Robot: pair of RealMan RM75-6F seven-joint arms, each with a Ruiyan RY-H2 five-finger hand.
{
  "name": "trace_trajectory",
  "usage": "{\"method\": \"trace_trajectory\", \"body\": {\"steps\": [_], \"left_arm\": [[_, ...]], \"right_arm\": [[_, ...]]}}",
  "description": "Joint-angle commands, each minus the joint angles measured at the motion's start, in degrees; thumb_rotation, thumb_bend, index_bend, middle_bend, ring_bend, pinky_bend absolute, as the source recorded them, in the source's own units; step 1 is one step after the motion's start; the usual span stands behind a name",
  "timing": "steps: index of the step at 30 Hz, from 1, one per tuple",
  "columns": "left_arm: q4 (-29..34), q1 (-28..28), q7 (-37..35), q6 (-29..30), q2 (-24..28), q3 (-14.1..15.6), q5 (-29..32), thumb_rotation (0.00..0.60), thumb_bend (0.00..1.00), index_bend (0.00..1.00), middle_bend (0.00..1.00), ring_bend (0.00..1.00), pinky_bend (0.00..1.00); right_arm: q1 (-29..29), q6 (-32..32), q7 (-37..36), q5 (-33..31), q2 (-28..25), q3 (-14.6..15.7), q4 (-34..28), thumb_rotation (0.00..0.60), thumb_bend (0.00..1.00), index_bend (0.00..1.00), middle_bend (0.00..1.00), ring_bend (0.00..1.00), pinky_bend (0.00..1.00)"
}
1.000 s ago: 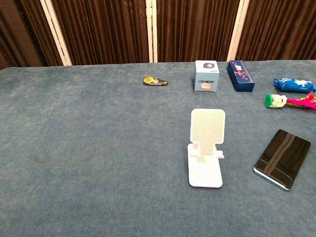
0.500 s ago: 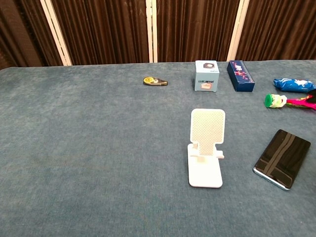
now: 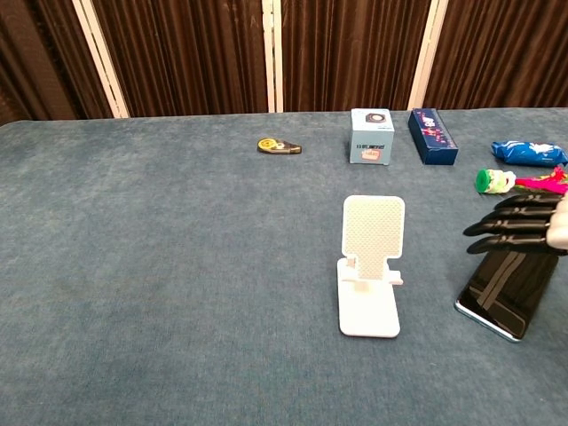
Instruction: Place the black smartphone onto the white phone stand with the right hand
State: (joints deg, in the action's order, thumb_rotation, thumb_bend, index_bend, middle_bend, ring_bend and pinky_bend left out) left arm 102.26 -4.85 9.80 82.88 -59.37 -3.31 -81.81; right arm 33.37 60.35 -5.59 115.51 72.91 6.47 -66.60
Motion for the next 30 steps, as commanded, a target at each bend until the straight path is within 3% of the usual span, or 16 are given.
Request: {"method": "trace_trajectory", "body": {"steps": [1, 18, 30], "left_arm": [[-0.22, -0.38, 0.8, -0.59, -0.46, -0.19, 0.77, 0.6, 0.0, 0.0, 0.0, 0.0, 0.0], [-0.73, -1.09, 2.42, -1.44, -1.33, -0.42, 2.75, 0.6, 0.0, 0.0, 0.0, 0.0, 0.0], [-0.85, -1.29, 2.68, -1.61, -1.46, -0.33, 3.16, 0.6, 0.0, 0.0, 0.0, 0.0, 0.0]], "right_arm": [[2.01, -1.0, -0.44, 1.27, 1.5, 0.84, 2.51, 0.6, 0.0, 0.01, 0.01, 0.0, 0.0], [6.66, -1.64, 0.66, 3.27, 6.02, 5.59, 10.94, 0.6, 0.0, 0.02, 0.01, 0.0, 0.0], [7.81, -2.05, -1.99, 1.26, 8.6, 7.15, 17.36, 0.6, 0.0, 0.05, 0.05, 0.0, 0.0]]}}
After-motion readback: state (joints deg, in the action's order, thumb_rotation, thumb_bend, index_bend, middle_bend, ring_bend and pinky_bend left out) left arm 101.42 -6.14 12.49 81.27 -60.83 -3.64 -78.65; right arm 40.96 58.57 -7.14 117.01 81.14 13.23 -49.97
